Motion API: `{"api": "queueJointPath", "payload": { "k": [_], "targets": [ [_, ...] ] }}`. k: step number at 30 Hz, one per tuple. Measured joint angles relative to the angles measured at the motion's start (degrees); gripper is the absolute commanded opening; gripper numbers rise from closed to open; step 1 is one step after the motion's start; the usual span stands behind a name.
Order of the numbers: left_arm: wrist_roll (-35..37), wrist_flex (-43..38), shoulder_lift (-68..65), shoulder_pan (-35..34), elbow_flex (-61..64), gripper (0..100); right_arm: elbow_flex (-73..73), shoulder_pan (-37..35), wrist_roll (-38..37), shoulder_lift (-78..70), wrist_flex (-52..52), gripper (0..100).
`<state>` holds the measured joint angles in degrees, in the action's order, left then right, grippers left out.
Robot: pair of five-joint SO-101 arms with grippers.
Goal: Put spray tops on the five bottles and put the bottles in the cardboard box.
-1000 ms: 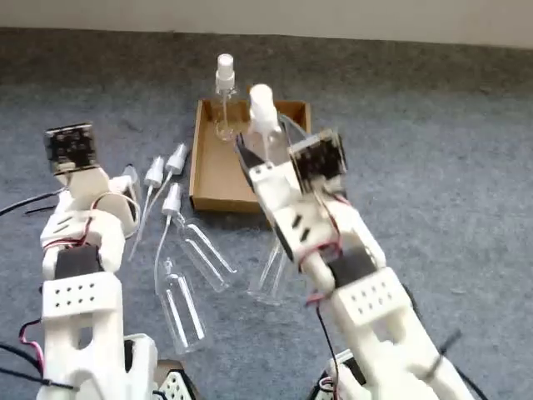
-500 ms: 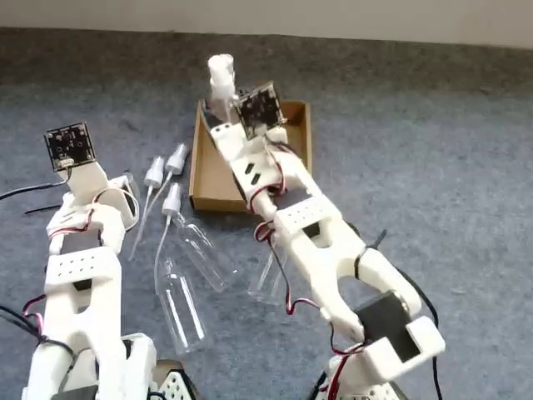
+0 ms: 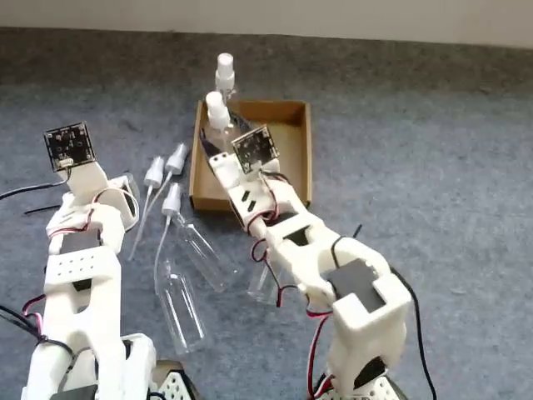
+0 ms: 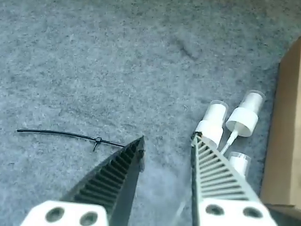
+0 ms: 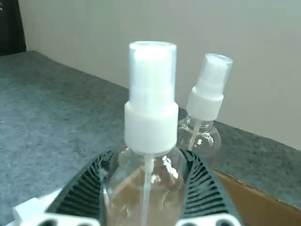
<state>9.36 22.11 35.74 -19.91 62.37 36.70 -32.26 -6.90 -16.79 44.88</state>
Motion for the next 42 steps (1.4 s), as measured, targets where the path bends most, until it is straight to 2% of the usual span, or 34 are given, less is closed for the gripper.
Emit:
{"api": "queueJointPath", "payload": {
  "k": [23, 27, 42],
  "targets": [
    [0.0, 0.0, 0.0, 0.6, 0.0, 16, -14.5, 0.0, 0.0, -13.4, 0.4, 0.4],
    [0.0, 0.0, 0.0, 0.6, 0.0, 16, -16.7, 0.0, 2.7, -15.2, 0.4, 0.4],
    [0.0, 0.0, 0.0, 0.6, 0.0, 16, -17.6, 0.2, 3.3, -16.4, 0.4, 0.4]
  ]
}}
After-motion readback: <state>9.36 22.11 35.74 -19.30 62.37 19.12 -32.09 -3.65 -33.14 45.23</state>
